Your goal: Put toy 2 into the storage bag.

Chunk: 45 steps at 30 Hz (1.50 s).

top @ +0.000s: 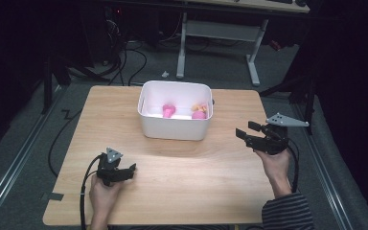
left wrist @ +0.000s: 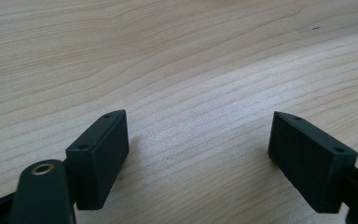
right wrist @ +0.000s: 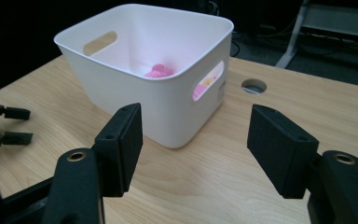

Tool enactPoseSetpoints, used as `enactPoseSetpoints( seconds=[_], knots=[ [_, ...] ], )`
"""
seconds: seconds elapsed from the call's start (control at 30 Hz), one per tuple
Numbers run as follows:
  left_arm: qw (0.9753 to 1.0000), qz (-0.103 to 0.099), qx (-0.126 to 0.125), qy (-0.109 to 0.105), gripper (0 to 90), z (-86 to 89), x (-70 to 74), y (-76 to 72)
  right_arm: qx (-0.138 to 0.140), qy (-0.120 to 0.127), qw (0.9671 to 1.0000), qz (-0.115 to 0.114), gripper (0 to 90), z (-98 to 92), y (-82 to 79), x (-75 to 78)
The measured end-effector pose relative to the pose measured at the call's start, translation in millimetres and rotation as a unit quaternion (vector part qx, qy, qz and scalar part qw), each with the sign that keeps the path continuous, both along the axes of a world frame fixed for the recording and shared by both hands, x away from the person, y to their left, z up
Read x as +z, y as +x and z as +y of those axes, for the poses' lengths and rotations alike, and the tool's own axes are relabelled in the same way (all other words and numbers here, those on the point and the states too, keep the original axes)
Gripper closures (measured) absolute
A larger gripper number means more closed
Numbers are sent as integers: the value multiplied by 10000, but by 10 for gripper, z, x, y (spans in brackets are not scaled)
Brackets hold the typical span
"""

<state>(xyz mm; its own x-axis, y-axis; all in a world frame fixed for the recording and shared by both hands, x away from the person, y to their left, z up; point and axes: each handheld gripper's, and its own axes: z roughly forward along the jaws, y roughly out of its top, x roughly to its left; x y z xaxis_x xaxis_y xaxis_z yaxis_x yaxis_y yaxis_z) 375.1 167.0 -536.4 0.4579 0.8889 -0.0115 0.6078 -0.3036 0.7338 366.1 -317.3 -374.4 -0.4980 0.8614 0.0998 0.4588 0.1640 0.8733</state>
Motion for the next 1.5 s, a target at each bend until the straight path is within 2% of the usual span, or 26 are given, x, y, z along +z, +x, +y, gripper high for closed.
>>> enactPoseSetpoints(
  seconds=[0.07, 0.3, 0.7, 1.1, 1.5],
  knots=[
    [10000, -1, 2, -1, 205, 0, 0, 0, -32, 105, 9999, 40, 361, -41, -21, -37],
    [10000, 0, 1, 0, 205, 0, 0, 0, -135, 219, 9996, 78, 362, -139, -113, -161],
    [10000, -9, 8, -1, 205, -2, -1, -1, -211, 473, 9985, 181, 365, -212, -204, -428],
    [10000, -8, 8, -1, 205, -2, -1, -1, -238, 598, 9974, 322, 366, -186, -231, -654],
    [10000, -8, 8, 0, 205, -2, -1, -1, -186, 592, 9969, 488, 366, -84, -210, -910]
  ],
)
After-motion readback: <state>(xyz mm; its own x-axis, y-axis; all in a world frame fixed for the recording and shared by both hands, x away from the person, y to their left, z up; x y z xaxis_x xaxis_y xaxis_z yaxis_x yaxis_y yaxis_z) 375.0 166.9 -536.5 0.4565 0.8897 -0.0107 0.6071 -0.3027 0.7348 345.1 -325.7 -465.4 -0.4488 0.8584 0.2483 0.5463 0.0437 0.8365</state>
